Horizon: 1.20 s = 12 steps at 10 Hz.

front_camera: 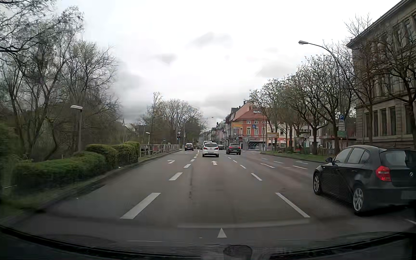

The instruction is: Follow the waypoints while adhering to traffic rules and regulations

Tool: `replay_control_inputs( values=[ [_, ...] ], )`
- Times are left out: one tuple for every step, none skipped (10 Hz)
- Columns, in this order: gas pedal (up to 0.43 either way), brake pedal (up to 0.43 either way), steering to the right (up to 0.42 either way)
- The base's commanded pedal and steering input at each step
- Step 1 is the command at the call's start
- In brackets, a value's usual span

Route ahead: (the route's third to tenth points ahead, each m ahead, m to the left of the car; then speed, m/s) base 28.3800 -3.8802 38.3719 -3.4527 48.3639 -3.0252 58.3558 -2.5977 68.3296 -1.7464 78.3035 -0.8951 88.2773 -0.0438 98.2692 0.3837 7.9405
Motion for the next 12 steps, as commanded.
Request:
replay_control_inputs(
  values=[
    [0.087, 0.000, -0.004],
    [0.087, 0.000, -0.004],
    [0.087, 0.000, -0.003],
    [0.098, 0.000, -0.002],
    [0.098, 0.000, -0.002],
    [0.098, 0.000, -0.002],
    [0.098, 0.000, -0.002],
    [0.098, 0.000, -0.002],
    [0.098, 0.000, -0.002],
    [0.098, 0.000, -0.002],
    [0.098, 0.000, -0.002],
    [0.098, 0.000, -0.002]
  ],
)
